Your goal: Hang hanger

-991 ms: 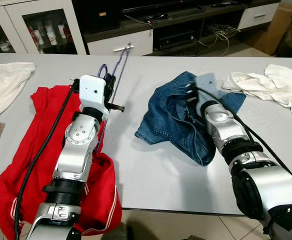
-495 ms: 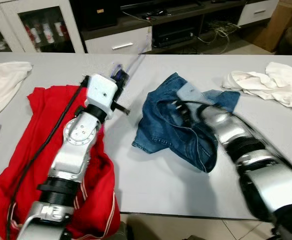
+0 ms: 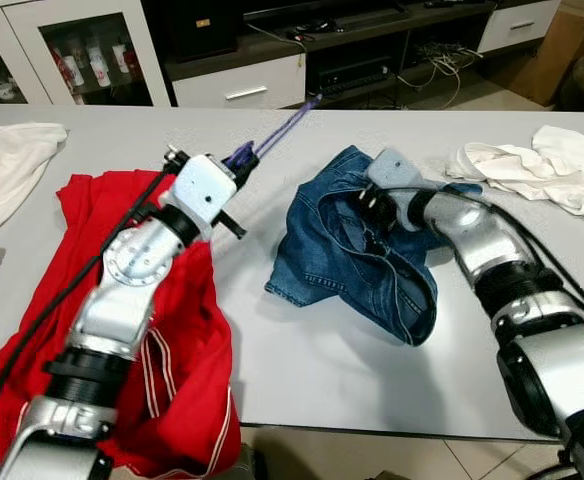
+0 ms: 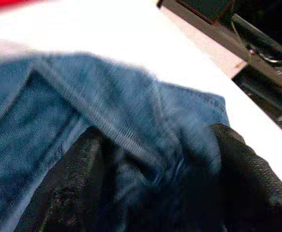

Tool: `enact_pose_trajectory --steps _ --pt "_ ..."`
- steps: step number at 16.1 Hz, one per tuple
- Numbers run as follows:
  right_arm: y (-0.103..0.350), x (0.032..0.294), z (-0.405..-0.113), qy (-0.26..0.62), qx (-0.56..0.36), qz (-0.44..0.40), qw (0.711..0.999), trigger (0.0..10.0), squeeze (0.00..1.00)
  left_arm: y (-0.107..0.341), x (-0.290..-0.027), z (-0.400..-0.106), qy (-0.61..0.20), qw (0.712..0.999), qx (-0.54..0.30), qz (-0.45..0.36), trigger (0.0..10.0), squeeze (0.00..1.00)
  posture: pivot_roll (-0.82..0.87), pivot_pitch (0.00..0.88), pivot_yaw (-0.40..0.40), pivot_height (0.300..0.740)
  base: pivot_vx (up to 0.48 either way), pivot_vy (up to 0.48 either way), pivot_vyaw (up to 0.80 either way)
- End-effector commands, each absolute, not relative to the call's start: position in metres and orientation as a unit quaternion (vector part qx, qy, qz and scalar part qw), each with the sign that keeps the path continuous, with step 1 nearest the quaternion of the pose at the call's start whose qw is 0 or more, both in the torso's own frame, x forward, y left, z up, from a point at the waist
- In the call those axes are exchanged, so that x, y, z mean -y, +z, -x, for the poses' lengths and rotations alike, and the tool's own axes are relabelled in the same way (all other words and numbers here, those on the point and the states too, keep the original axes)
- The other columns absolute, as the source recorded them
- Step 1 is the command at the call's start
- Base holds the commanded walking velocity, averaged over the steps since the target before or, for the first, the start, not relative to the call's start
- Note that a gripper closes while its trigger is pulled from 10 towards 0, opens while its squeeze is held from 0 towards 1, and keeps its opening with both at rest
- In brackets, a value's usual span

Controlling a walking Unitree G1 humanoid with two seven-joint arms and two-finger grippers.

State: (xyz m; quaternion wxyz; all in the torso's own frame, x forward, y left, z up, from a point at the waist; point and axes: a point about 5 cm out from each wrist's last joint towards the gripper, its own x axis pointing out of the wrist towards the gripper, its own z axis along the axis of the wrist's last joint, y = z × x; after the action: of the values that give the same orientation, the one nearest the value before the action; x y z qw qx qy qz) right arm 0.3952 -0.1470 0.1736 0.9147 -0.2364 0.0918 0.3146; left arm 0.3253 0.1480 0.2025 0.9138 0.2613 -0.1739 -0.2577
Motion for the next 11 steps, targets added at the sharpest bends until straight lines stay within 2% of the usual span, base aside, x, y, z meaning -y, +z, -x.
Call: enact_pose_trajectory --steps 1,3,5,6,9,11 --pt "0.201 0.149 -0.402 0.312 -0.065 0.184 0.93 10.0 0.0 0.215 -0.146 -0.324 -0.263 0.905 0.2 -0.268 10.0 0.0 0.01 0.0 0.057 0.736 0.0 0.0 0.0" --pt "0.217 0.157 -0.405 0.293 -0.045 0.072 0.952 10.0 0.0 0.221 -0.149 -0.324 -0.257 0.914 0.208 -0.234 10.0 0.0 0.0 0.0 0.058 0.736 0.0 0.0 0.0" --pt "0.222 0.159 -0.406 0.29 -0.031 0.026 0.956 10.0 0.0 0.223 -0.15 -0.324 -0.256 0.919 0.21 -0.215 10.0 0.0 0.0 0.0 0.059 0.736 0.0 0.0 0.0" --pt "0.225 0.158 -0.403 0.31 -0.016 -0.032 0.95 10.0 0.0 0.224 -0.151 -0.324 -0.255 0.925 0.207 -0.192 10.0 0.0 -0.01 0.0 0.061 0.736 0.0 0.0 0.0" --pt "0.225 0.155 -0.386 0.363 0.024 -0.087 0.927 10.0 0.0 0.22 -0.156 -0.319 -0.235 0.943 0.199 -0.13 10.0 0.0 -0.01 0.0 0.061 0.736 0.0 0.0 0.0" --pt "0.222 0.156 -0.378 0.355 0.053 -0.079 0.93 10.0 0.0 0.219 -0.159 -0.316 -0.203 0.952 0.203 -0.103 10.0 0.0 -0.01 0.0 0.061 0.736 0.0 0.0 0.0"
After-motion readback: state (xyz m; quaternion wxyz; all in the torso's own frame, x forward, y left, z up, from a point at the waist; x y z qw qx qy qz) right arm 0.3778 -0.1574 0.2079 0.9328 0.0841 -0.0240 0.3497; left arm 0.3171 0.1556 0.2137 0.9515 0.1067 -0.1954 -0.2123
